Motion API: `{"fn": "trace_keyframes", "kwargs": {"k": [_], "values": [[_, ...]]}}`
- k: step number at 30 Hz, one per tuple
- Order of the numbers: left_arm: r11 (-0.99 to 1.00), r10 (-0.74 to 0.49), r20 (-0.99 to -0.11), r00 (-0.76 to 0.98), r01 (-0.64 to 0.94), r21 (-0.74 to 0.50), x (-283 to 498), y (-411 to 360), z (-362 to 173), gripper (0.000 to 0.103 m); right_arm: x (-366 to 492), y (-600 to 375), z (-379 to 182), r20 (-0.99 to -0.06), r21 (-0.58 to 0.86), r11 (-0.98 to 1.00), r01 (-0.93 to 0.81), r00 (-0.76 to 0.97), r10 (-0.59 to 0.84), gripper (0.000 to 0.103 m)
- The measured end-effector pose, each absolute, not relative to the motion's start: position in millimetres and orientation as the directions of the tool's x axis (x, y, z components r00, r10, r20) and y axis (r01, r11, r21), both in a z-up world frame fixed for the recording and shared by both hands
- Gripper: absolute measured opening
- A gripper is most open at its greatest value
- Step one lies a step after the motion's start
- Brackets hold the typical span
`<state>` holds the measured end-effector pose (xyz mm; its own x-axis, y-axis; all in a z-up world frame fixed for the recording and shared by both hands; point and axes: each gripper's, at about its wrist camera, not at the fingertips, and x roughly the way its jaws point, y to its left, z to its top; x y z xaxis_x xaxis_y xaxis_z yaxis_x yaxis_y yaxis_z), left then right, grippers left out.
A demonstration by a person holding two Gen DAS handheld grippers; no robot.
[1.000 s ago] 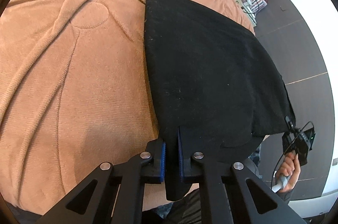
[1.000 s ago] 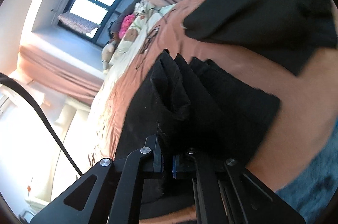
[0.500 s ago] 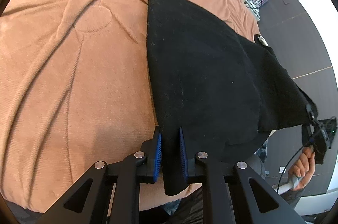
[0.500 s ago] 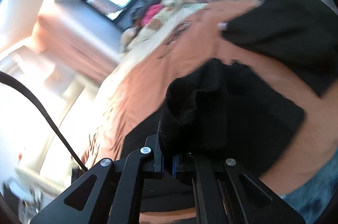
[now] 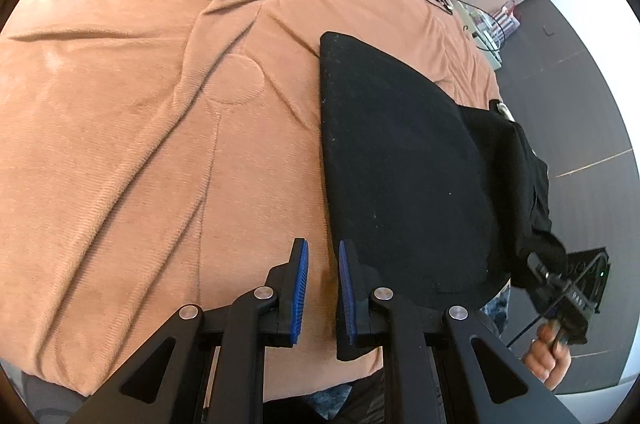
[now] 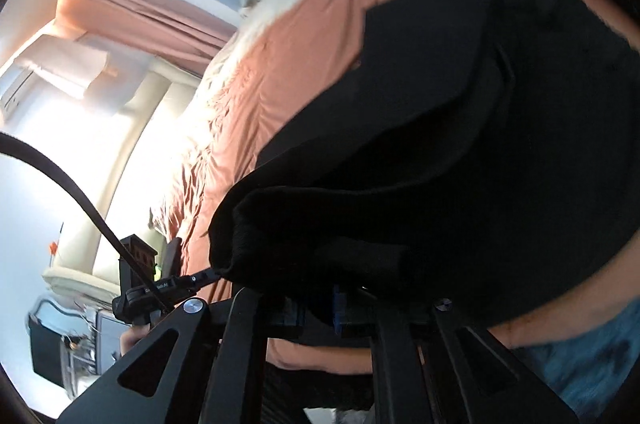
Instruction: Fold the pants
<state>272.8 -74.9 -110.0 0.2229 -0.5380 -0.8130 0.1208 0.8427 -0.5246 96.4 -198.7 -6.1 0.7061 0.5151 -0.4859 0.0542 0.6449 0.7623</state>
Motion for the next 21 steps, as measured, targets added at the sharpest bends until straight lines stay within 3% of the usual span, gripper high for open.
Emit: {"fn": "trace_keyframes", "kwargs": {"k": [4,5,6,7,8,14,21], "values": [[0.842,-0.540,-0.814,0.216,0.118,-0.527,271.2,-77.3,-112.4,0.016,99.5,-203.9,-0.1,-0.455,0.797,0.602,0.046,0.701,0.549,0.012],[0.842,-0.540,-0.814,0.214,0.118,-0.527,272.9,-78.9,-111.5,0.016,97.1,-215.4,0.9,-0.444,0.805,0.592,0.043,0.705,0.553,0.032],[0.841,-0.541,-0.814,0.212,0.119,-0.528,273.5,-80.4,-111.9,0.016,90.6,-218.6,-0.3,-0.424,0.819,0.573,0.032,0.706,0.567,0.077],[0.839,-0.544,-0.813,0.209,0.120,-0.531,272.4,-80.6,-112.5,0.016,84.0,-224.6,-3.0,-0.402,0.836,0.549,0.020,0.703,0.587,0.094],[0.838,-0.545,-0.812,0.209,0.121,-0.532,271.3,-80.8,-112.7,0.016,81.1,-227.7,-4.4,-0.393,0.842,0.539,0.018,0.706,0.590,0.100],[0.840,-0.543,-0.815,0.202,0.128,-0.527,271.7,-83.1,-115.8,0.016,62.4,-254.9,-10.8,-0.361,0.842,0.540,-0.012,0.730,0.580,0.100],[0.844,-0.536,-0.817,0.212,0.116,-0.524,275.9,-80.1,-115.6,0.016,52.2,-314.9,-24.5,-0.346,0.849,0.526,0.062,0.817,0.462,0.100]]}}
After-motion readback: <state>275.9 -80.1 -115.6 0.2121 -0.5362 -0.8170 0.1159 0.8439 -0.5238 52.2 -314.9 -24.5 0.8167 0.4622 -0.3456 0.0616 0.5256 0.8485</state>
